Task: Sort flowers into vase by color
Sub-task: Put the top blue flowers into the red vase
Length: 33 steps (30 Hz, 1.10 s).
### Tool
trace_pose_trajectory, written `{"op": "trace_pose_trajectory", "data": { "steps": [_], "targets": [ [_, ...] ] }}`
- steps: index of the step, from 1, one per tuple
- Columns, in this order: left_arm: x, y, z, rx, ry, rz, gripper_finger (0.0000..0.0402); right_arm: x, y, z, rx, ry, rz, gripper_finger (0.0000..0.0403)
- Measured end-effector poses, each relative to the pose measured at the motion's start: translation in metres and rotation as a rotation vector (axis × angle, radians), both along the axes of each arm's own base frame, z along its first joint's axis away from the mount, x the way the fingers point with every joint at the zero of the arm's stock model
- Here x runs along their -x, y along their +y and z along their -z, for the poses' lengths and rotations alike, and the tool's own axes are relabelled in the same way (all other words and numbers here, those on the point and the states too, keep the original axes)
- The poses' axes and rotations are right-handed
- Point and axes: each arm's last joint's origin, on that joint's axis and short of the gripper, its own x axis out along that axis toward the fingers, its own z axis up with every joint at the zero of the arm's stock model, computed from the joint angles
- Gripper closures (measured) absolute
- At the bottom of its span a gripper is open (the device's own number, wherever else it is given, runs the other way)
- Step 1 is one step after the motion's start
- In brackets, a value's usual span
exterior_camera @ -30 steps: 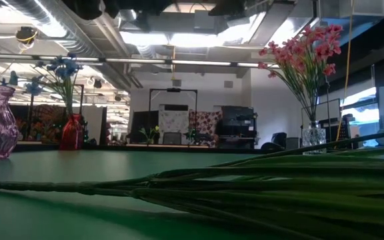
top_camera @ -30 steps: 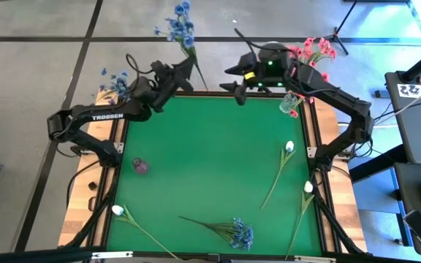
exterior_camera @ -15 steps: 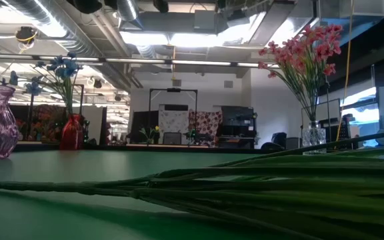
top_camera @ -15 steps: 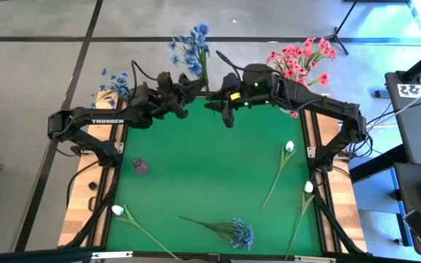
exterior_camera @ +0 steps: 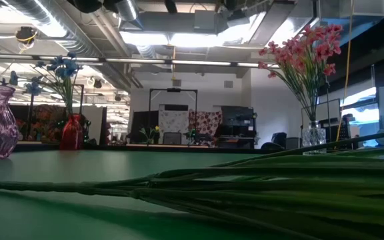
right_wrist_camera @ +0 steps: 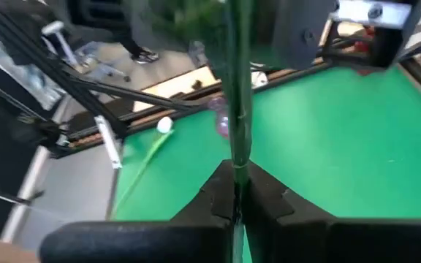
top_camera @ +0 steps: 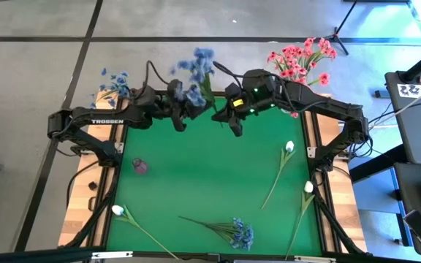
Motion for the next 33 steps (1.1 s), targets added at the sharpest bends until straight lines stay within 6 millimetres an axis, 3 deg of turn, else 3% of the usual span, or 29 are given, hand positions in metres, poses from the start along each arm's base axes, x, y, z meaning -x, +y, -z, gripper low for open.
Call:
{"op": "trace_pose_trajectory", "data": {
  "steps": [6, 10, 17, 22, 33],
  "targets": [
    [-0.001, -0.002, 0.003, -0.050, 0.028, 0.044, 0.0268, 0.014, 0.003, -0.006, -0.077, 0.028, -0.029, 0.0396],
    [-0.001, -0.001, 0.002, -0.074, 0.021, -0.026, 0.0256, 0.016, 0.004, -0.003, -0.100, 0.071, -0.023, 0.0389],
    [-0.002, 0.002, 0.004, -0.059, 0.036, -0.108, 0.0252, 0.010, 0.002, 0.002, -0.101, 0.075, -0.038, 0.0397],
    [-0.005, 0.004, 0.014, -0.045, 0.147, -0.191, 0.0252, 0.009, 0.002, 0.004, -0.095, 0.085, -0.030, 0.0388],
    [-0.006, 0.002, 0.016, -0.050, 0.154, -0.183, 0.0252, 0.011, -0.002, 0.005, -0.081, 0.102, -0.017, 0.0387]
  ]
}}
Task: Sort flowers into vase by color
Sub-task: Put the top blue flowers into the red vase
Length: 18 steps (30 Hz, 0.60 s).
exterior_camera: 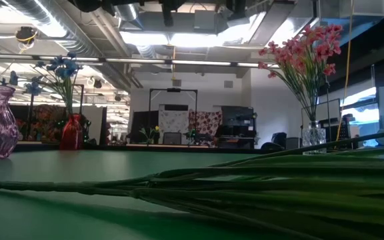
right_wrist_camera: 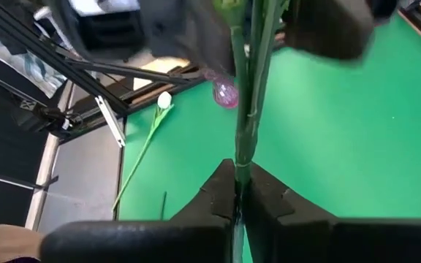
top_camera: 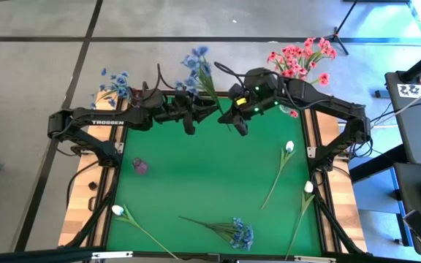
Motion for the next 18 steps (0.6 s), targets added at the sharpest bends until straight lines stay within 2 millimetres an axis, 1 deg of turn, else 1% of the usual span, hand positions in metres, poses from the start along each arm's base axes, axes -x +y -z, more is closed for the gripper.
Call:
{"op": "trace_pose_trajectory", "data": {
  "steps": [4, 8, 13, 16, 18],
  "targets": [
    [0.0014, -0.0033, -0.0064, -0.016, -0.065, 0.025, 0.0252, -0.0036, -0.0011, 0.0053, 0.001, 0.028, 0.006, 0.0391],
    [0.0011, -0.0043, -0.0067, -0.026, -0.067, 0.016, 0.0252, -0.0048, -0.0010, 0.0067, -0.002, 0.032, -0.001, 0.0397],
    [0.0015, -0.0023, -0.0067, -0.017, -0.069, -0.016, 0.0255, -0.0049, -0.0009, 0.0084, -0.005, 0.046, 0.000, 0.0382],
    [0.0015, -0.0020, -0.0066, -0.016, -0.068, -0.021, 0.0279, -0.0038, -0.0011, 0.0099, -0.002, 0.066, 0.009, 0.0382],
    [0.0015, -0.0017, -0.0063, -0.014, -0.065, -0.029, 0.0313, -0.0039, -0.0018, 0.0102, 0.014, 0.072, 0.035, 0.0380]
  ]
}}
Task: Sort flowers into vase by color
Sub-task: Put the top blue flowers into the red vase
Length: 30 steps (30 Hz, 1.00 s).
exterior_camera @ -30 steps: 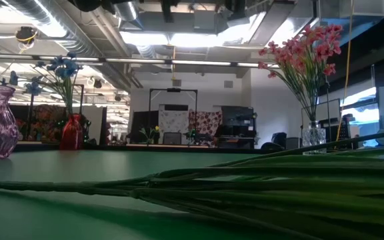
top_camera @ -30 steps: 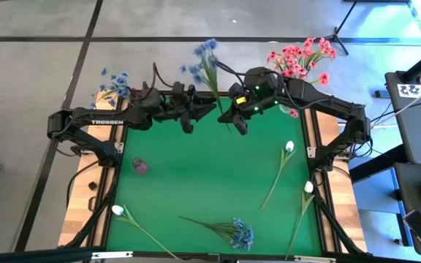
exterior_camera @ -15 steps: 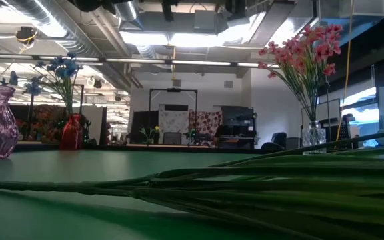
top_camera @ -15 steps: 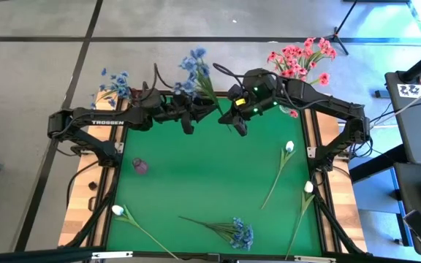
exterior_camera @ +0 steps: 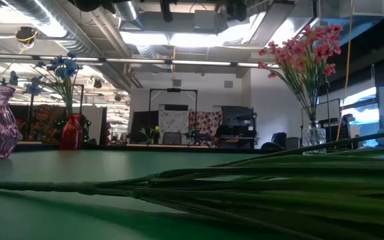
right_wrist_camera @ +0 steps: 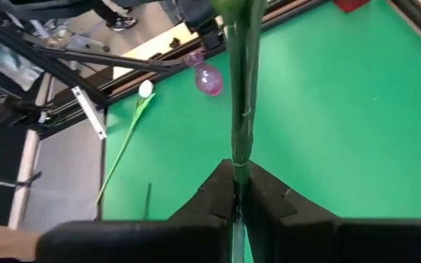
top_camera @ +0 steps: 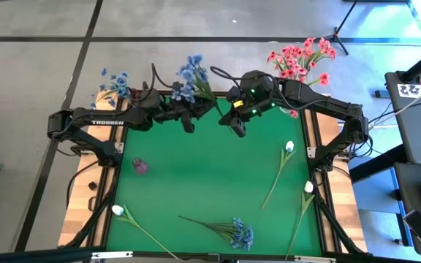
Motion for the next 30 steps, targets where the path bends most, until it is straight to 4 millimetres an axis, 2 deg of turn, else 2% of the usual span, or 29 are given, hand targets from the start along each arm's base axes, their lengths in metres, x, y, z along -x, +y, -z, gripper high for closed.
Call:
{"op": "trace_pose_trajectory", "data": {
  "steps": [3, 6, 9, 13, 16, 20, 23, 30],
  "targets": [
    [0.000, 0.001, 0.001, -0.018, 0.015, -0.024, 0.0377, 0.000, -0.001, 0.000, 0.016, -0.006, 0.013, 0.0366],
    [0.001, 0.000, 0.000, -0.064, 0.049, -0.042, 0.0387, -0.001, -0.001, -0.002, 0.020, -0.021, 0.014, 0.0336],
    [0.006, 0.003, -0.013, -0.119, 0.146, -0.119, 0.0390, 0.001, -0.002, -0.004, 0.031, -0.030, 0.027, 0.0290],
    [0.027, 0.008, -0.040, -0.214, 0.319, -0.394, 0.0393, 0.017, -0.009, -0.017, 0.048, -0.071, 0.065, 0.0219],
    [0.052, 0.012, -0.046, -0.208, 0.483, -0.703, 0.0394, 0.033, -0.012, -0.030, 0.077, -0.111, 0.097, 0.0172],
    [0.084, 0.019, -0.030, -0.081, 0.630, -1.182, 0.0395, 0.050, -0.011, -0.044, 0.182, -0.151, 0.170, 0.0133],
    [0.095, 0.027, -0.010, -0.012, 0.659, -1.491, 0.0395, 0.056, -0.012, -0.053, 0.252, -0.192, 0.215, 0.0121],
    [0.097, 0.069, 0.043, 0.038, 0.757, -1.804, 0.0395, 0.055, -0.017, -0.059, 0.287, -0.265, 0.232, 0.0118]
  ]
}}
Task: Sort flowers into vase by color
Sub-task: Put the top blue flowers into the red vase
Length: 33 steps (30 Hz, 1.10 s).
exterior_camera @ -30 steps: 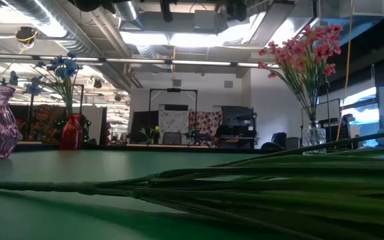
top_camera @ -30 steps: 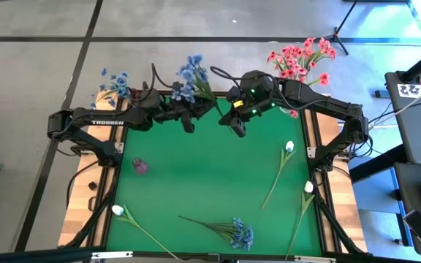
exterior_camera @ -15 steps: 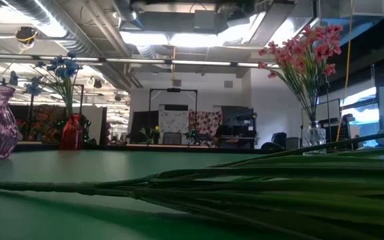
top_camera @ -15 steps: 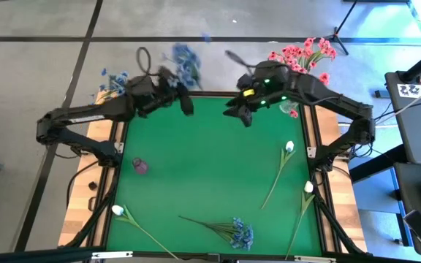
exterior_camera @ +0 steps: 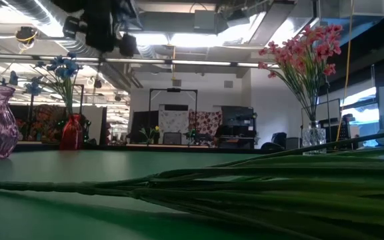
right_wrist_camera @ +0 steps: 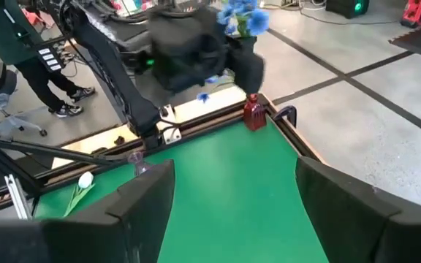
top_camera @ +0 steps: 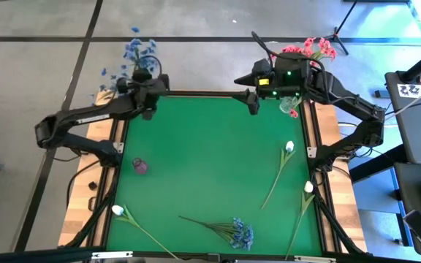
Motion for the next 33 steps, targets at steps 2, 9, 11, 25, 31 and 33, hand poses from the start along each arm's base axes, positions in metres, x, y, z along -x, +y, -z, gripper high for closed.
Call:
{"op": "trace_pose_trajectory", "data": {
  "steps": [2, 9, 11, 25, 31, 33],
  "targets": [
    [0.002, 0.015, 0.008, 0.006, 0.033, -0.078, 0.0396, 0.000, 0.000, 0.000, 0.003, 0.005, -0.001, 0.0118],
    [0.010, 0.054, 0.036, 0.064, 0.103, -0.207, 0.0395, 0.001, 0.000, 0.004, -0.006, 0.044, 0.007, 0.0118],
    [0.011, 0.061, 0.041, 0.081, 0.102, -0.209, 0.0392, 0.002, 0.000, 0.005, -0.010, 0.053, 0.009, 0.0118],
    [0.043, 0.068, 0.070, 0.239, -0.043, -0.231, 0.0388, 0.004, -0.005, 0.006, 0.001, 0.070, 0.079, 0.0118],
    [0.047, 0.070, 0.074, 0.341, -0.101, -0.187, 0.0385, 0.003, -0.006, 0.005, 0.013, 0.063, 0.104, 0.0118],
    [0.048, 0.072, 0.076, 0.386, -0.137, -0.159, 0.0375, 0.003, -0.006, 0.005, 0.013, 0.062, 0.104, 0.0118]
  ]
}}
